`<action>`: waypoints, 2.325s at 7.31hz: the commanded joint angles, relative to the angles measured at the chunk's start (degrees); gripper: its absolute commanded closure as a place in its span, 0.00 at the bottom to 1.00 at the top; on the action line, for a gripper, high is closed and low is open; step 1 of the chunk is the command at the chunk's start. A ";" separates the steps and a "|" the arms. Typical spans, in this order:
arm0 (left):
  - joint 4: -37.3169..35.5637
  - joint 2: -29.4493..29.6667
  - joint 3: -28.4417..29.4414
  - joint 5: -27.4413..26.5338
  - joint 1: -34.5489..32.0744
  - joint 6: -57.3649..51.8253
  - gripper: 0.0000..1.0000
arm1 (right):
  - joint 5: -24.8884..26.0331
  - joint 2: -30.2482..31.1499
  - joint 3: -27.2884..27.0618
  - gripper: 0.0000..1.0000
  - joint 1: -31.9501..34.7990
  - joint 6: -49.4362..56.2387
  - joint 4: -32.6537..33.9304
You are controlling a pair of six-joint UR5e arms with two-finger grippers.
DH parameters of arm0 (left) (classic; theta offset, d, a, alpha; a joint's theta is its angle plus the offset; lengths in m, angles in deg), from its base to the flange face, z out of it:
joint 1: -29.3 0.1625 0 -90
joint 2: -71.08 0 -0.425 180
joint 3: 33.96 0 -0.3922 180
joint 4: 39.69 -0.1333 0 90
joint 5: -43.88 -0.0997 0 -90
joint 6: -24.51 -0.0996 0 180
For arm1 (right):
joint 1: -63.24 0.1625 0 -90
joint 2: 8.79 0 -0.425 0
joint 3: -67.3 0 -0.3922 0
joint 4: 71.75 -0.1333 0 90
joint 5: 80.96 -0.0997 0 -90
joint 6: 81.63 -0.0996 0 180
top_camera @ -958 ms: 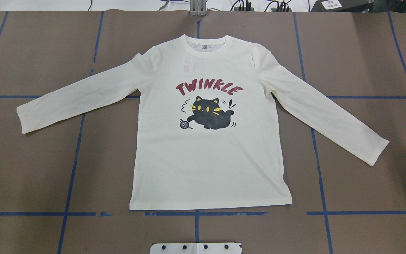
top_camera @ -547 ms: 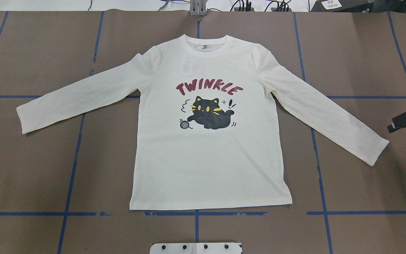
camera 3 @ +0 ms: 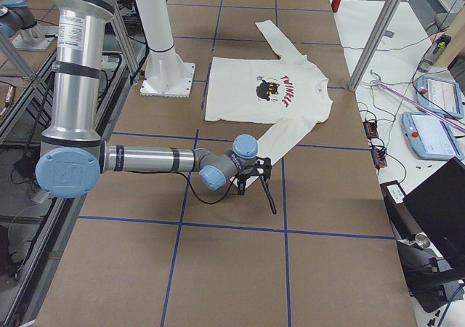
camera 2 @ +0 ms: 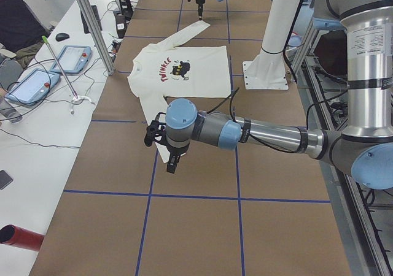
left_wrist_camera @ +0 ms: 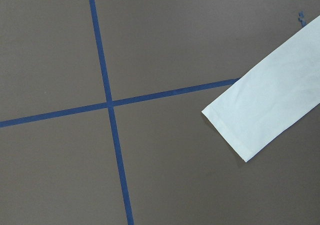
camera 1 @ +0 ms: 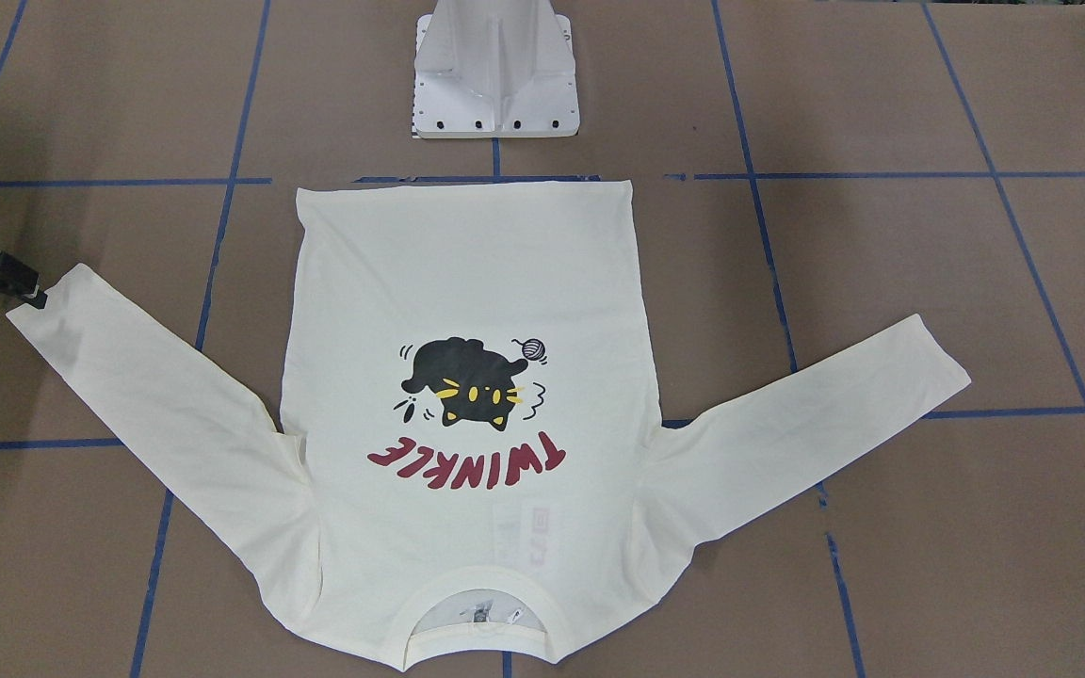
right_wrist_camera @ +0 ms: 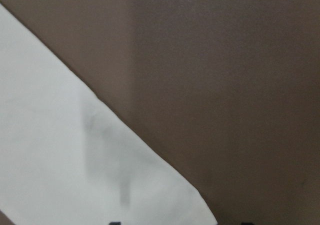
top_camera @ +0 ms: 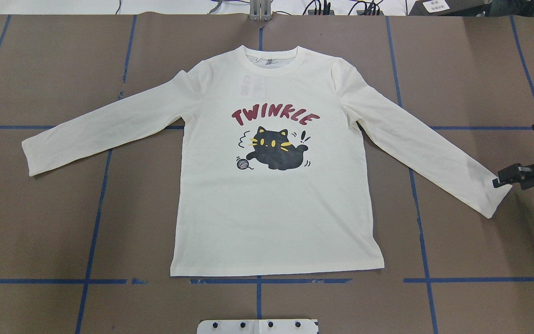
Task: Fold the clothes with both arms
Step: 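Move the right gripper to the cuff of the sleeve nearest it and grasp, then carry the grasped sleeve across the shirt front toward the other sleeve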
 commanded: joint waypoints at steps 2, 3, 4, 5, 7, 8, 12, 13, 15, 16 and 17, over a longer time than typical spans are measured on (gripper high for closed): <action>0.19 0.08 -0.04 -0.02 -0.02 0.07 0.00 | 0.30 -0.85 2.49 0.51 -0.30 -2.26 -1.92; 0.10 -0.01 -0.04 -0.02 0.06 0.07 0.00 | 0.21 -0.76 2.49 0.99 -0.21 -2.26 -1.92; 0.10 0.08 -0.04 -0.02 -0.02 0.07 0.00 | 0.04 -0.76 2.41 1.00 -0.21 -2.26 -1.92; 0.10 -0.01 -0.04 -0.02 -0.02 0.07 0.00 | -0.14 -0.76 2.14 1.00 -0.21 -2.26 -1.92; 0.10 -0.10 -0.04 -0.02 -0.02 0.07 0.00 | -0.75 -0.85 -1.25 1.00 -0.21 -3.65 -1.66; 0.10 -0.10 -0.04 -0.02 -0.02 0.07 0.00 | -1.45 -1.46 -6.33 1.00 -0.21 -9.76 -0.88; 0.45 -0.10 -0.13 0.59 -0.02 0.07 0.00 | 0.37 -29.75 -9.28 1.00 -6.61 -37.72 8.81; 0.45 0.08 -0.13 0.68 -0.02 0.16 0.00 | 4.91 -38.38 -9.89 1.00 -9.76 -39.77 18.89; 0.45 0.43 -0.04 0.51 -0.02 0.86 0.00 | 13.18 -46.26 -12.97 1.00 -20.73 -40.23 25.14; 0.54 0.43 -0.13 0.59 -0.02 0.86 0.00 | 16.87 -48.73 -12.63 1.00 -25.74 -39.88 25.15; 0.54 0.43 -0.04 0.59 -0.02 0.86 0.00 | 24.91 -50.58 -12.19 1.00 -32.05 -38.05 25.15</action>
